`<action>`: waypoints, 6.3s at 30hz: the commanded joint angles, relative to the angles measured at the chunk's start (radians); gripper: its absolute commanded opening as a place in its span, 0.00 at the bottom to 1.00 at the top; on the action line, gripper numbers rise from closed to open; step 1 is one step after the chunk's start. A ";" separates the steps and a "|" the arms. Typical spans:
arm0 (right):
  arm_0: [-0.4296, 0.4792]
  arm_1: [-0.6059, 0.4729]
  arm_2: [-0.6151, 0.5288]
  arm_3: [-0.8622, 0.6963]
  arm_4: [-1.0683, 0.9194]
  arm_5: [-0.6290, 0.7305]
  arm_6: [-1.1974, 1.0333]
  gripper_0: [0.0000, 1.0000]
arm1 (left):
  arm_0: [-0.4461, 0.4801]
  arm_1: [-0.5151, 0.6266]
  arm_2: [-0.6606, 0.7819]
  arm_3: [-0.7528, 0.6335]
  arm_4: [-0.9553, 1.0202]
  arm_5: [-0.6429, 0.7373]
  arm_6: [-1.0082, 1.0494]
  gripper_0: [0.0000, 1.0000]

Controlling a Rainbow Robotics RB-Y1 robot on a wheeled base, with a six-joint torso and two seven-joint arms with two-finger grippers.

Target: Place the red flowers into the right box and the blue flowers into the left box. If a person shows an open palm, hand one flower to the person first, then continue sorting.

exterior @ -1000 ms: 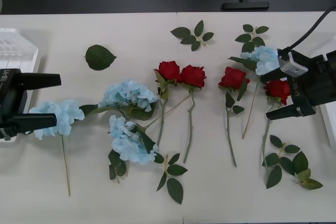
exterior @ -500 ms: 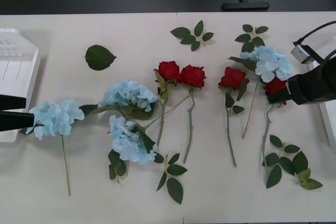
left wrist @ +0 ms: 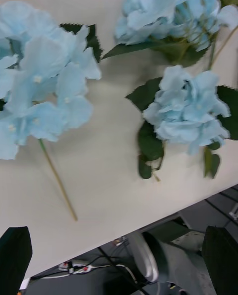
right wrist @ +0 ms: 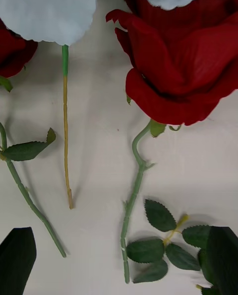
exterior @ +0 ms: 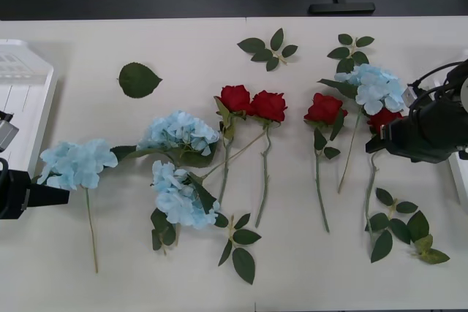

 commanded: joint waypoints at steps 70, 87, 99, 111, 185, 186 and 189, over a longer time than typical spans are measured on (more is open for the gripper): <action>-0.411 -0.009 -0.136 0.540 0.004 0.078 0.215 0.00 | -0.410 -0.266 -0.468 0.415 -0.658 -0.106 0.103 0.00; -0.483 -0.126 -0.040 0.699 0.451 -0.238 0.643 0.00 | -0.586 0.107 -0.241 0.119 -0.609 0.341 0.093 0.00; -0.484 -0.073 0.086 0.977 0.509 -0.479 0.609 0.00 | -0.792 0.142 -0.274 0.599 -0.858 0.147 -0.261 0.00; -0.483 -0.043 0.069 1.047 0.494 -0.563 0.609 0.67 | -0.792 0.118 -0.389 0.781 -0.917 -0.092 -0.290 0.90; -0.484 0.157 0.095 0.814 0.031 -0.307 0.698 0.00 | -0.367 -0.514 -0.357 -0.079 -0.775 0.161 0.540 1.00; -0.484 0.152 0.078 0.814 0.018 -0.301 0.715 0.00 | -0.367 -0.514 -0.357 -0.079 -0.775 0.161 0.540 1.00; -0.484 0.120 -0.021 0.814 -0.045 -0.252 0.813 0.00 | -0.367 -0.514 -0.357 -0.079 -0.775 0.161 0.540 1.00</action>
